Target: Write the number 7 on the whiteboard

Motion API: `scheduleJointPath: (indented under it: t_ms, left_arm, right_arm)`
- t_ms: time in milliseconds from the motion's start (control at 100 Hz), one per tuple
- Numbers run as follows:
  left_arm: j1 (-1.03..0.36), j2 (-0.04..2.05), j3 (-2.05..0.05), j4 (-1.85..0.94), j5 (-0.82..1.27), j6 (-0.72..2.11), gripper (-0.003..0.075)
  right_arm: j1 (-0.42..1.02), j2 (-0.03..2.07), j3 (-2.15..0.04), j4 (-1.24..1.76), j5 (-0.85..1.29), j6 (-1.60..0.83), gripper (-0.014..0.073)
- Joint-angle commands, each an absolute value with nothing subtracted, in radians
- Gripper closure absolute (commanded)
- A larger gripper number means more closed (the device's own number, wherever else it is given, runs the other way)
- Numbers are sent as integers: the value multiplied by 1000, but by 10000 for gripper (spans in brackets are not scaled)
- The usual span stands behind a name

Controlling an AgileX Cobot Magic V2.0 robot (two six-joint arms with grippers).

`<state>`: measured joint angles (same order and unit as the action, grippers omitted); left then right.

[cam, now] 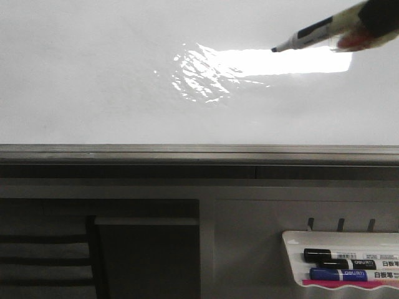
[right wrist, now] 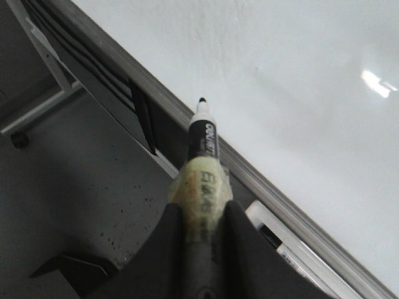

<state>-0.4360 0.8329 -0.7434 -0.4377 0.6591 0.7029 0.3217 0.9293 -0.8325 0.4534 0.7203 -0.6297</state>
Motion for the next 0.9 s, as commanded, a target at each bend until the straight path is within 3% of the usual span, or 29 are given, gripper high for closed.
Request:
scheduleJointPath:
  t_ms: [0,210,500,890]
  left_arm:
    - [-433,800,-741,-473,550,690,207]
    - [-433,807,-734,-473,537,690,206]
    - [-433,836,-734,-488,531,690,206]
    - [-433,841,-734,-488,531,690,207]
  right_arm:
    - [314,917,-853,508,598,-629,647]
    - [314,961,-868,554,598,-629,647]
    - [314,1178,-1107,546,773,-591,647]
    - [314,1315,-1149,537,649,-576,647]
